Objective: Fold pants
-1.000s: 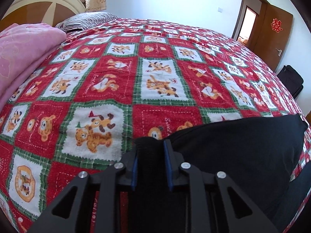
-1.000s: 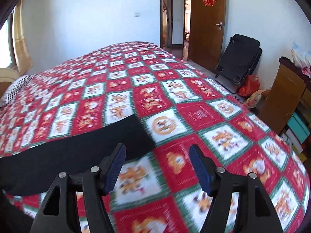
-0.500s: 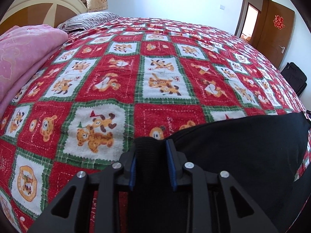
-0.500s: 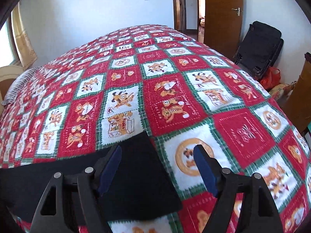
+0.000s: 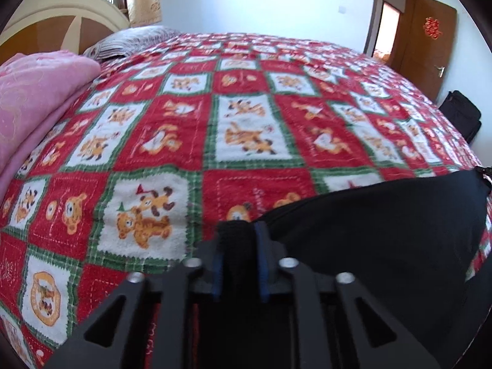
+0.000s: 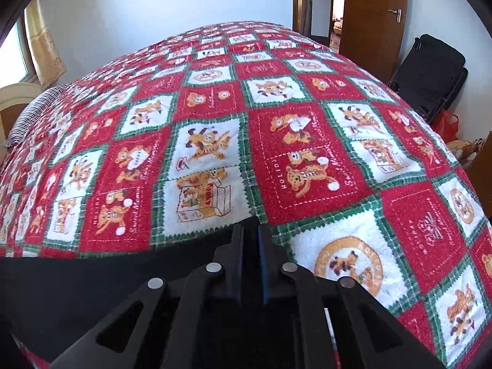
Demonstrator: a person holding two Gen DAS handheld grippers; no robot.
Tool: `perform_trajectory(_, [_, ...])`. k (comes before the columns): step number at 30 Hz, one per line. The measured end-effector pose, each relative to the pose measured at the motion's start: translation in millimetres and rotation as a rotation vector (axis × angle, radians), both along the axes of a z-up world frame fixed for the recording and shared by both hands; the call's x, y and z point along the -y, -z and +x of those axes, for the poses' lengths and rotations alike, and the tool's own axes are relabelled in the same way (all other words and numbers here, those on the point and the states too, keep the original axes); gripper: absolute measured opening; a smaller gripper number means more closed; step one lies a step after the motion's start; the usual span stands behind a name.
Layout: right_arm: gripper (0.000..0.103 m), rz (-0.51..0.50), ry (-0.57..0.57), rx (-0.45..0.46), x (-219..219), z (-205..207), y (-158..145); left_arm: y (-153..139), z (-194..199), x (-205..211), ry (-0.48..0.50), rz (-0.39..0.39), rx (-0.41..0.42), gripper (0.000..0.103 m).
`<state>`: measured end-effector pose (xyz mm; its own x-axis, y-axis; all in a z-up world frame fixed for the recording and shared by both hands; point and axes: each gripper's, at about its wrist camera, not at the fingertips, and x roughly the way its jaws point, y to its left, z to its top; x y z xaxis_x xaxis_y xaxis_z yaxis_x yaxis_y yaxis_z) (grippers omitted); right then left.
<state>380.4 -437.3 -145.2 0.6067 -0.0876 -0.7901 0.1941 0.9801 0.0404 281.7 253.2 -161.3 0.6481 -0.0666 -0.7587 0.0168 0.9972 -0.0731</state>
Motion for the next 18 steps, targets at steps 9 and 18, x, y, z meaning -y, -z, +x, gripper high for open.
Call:
perform_trajectory(9, [0.005, -0.02, -0.018, 0.096, -7.8, -50.3, -41.8, -24.1, -14.7, -4.1, 0.016, -0.056, 0.107, 0.014])
perform_trajectory(18, [0.005, -0.026, -0.052, 0.267, -17.3, -130.1, -92.4, -46.8, -39.5, -7.8, 0.045, -0.135, 0.212, 0.013])
